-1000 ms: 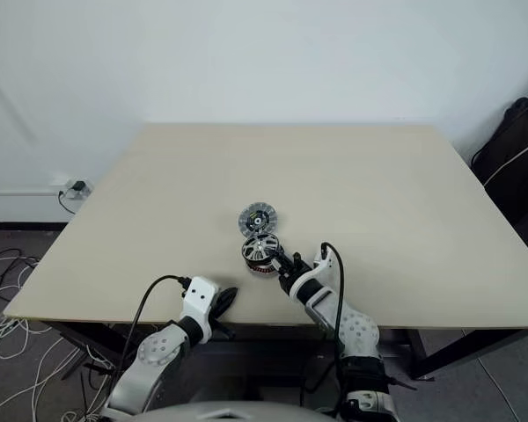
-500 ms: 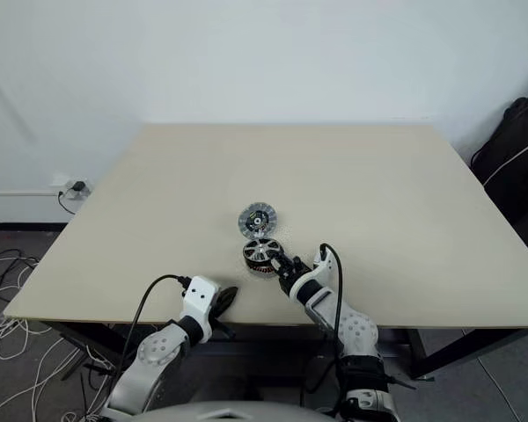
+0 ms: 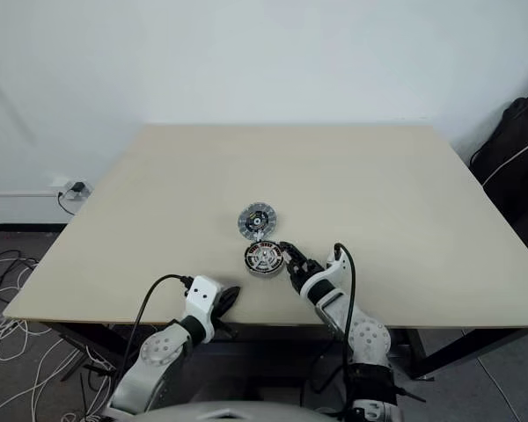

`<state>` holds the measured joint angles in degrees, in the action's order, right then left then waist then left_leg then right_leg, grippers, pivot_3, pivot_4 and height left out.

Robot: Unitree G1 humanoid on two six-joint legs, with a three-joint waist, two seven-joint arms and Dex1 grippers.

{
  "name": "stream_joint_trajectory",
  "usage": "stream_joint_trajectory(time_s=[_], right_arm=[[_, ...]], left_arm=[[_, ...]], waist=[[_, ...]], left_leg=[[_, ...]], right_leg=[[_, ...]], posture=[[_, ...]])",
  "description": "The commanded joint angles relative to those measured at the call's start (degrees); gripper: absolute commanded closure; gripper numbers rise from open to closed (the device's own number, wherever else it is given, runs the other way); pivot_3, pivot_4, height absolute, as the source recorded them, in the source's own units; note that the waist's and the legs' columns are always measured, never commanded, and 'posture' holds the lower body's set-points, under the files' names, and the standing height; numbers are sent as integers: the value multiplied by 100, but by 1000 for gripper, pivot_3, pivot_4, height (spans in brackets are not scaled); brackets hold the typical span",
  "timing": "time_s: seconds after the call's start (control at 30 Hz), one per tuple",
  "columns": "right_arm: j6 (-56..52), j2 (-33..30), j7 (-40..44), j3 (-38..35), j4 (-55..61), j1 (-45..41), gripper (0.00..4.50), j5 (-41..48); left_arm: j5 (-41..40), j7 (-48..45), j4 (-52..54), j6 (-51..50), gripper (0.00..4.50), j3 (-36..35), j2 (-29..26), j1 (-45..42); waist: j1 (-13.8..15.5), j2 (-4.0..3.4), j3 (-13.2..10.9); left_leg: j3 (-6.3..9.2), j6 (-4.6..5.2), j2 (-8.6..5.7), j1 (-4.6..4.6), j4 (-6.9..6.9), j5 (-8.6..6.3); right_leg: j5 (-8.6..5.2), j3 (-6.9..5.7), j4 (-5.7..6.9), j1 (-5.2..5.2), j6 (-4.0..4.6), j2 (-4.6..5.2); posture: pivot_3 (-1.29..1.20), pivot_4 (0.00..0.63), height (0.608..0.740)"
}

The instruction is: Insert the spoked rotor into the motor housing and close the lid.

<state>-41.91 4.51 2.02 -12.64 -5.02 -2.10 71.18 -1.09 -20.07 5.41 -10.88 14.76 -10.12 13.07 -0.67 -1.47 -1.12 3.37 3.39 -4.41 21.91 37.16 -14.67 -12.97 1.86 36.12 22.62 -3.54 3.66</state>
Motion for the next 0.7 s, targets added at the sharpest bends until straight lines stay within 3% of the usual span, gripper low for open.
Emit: stream_joint_trajectory(time_s=[0.03,0.27,0.43,0.57,0.7], right_arm=[[27,109,-132,-144,550,172,1137,66],[349,-339,-234,-57,1320,391,1137,-880],[537,-828,-217,675,1724,350,1137,-2291],[781,-1065,-149,1376,1836,263,1968,-3363],[906,-1101,-238,1936,1825,53,3342,-4246]], left_arm=[[3,-11,144,93,4500,20,18,-73],[-10,-61,90,95,4500,35,9,-125],[1,-112,41,92,4500,80,16,-177],[5,-126,29,102,4500,103,21,-187],[9,-127,21,113,4500,120,19,-202]], waist=[[6,1,1],[2,0,0],[2,3,2],[7,5,3],[12,11,1]], left_leg=[[0,0,0,0,0,0],[-3,0,0,0,1,0],[-3,0,0,0,3,0],[-4,0,0,0,3,1],[-4,-1,0,0,5,1]], right_leg=[[0,-1,0,-1,0,1],[-11,3,-1,0,-17,1],[-17,3,-1,0,-27,0],[-8,3,-1,1,-12,-1],[-7,2,-1,0,-10,-1]], posture=[[0,0,740],[0,0,740],[0,0,740],[0,0,740],[0,0,740]])
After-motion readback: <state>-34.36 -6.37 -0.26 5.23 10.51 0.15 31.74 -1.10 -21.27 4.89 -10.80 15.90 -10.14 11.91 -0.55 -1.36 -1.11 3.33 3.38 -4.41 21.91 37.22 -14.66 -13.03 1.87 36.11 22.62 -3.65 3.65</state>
